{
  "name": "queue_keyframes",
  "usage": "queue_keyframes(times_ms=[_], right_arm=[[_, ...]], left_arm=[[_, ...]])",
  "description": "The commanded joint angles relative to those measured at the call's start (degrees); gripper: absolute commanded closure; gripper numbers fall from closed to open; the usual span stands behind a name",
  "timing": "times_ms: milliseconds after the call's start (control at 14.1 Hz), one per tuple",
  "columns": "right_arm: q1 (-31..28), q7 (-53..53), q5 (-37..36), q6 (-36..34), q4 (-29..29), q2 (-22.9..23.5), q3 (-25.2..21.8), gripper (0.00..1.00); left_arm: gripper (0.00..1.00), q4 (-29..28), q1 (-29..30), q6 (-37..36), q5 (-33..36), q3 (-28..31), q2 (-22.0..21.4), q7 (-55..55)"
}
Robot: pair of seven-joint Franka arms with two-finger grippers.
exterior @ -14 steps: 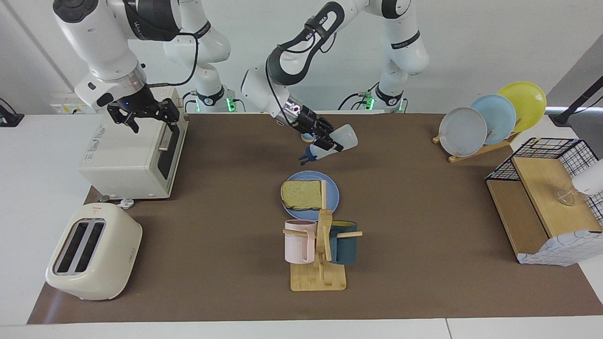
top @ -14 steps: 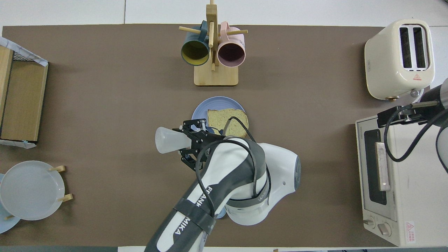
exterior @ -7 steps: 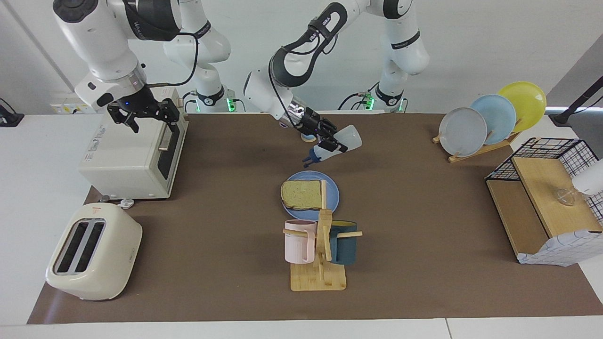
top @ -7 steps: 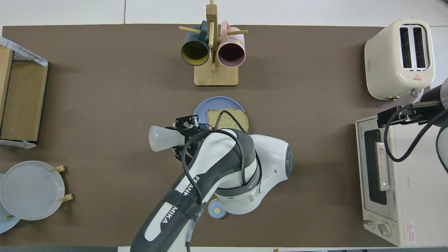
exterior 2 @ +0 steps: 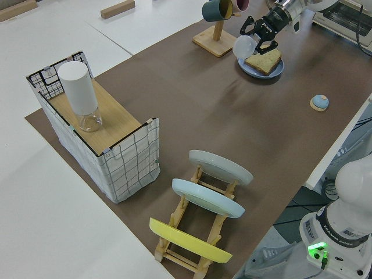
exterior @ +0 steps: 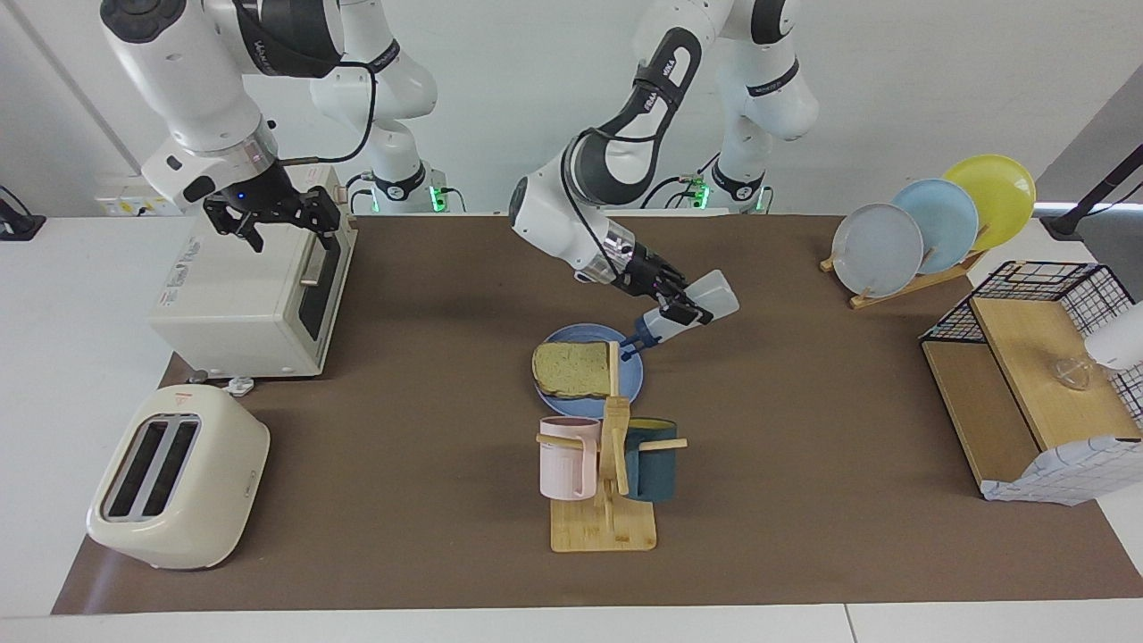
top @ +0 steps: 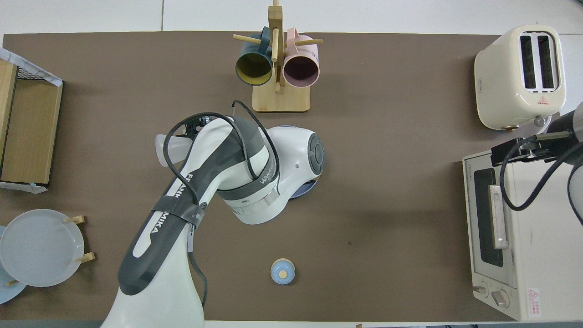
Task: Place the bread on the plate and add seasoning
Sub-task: 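Carry the bottle back to its spot with the left gripper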
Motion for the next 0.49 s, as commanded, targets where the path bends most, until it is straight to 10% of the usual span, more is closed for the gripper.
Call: queue_keyframes(times_ms=[0, 424], right_arm=[[0.03, -0.93, -0.19, -1.21, 0.49, -0.17, -0.12, 0.0], [0.03, -0.93, -0.19, -1.21, 0.49, -0.17, -0.12, 0.0]], left_arm=[[1.0, -0.37, 3.9, 3.74, 0.23, -0.36, -2.73, -2.23], [1.0, -0.46, 11.47, 8.5, -8.46, -0.36, -12.31, -1.96]])
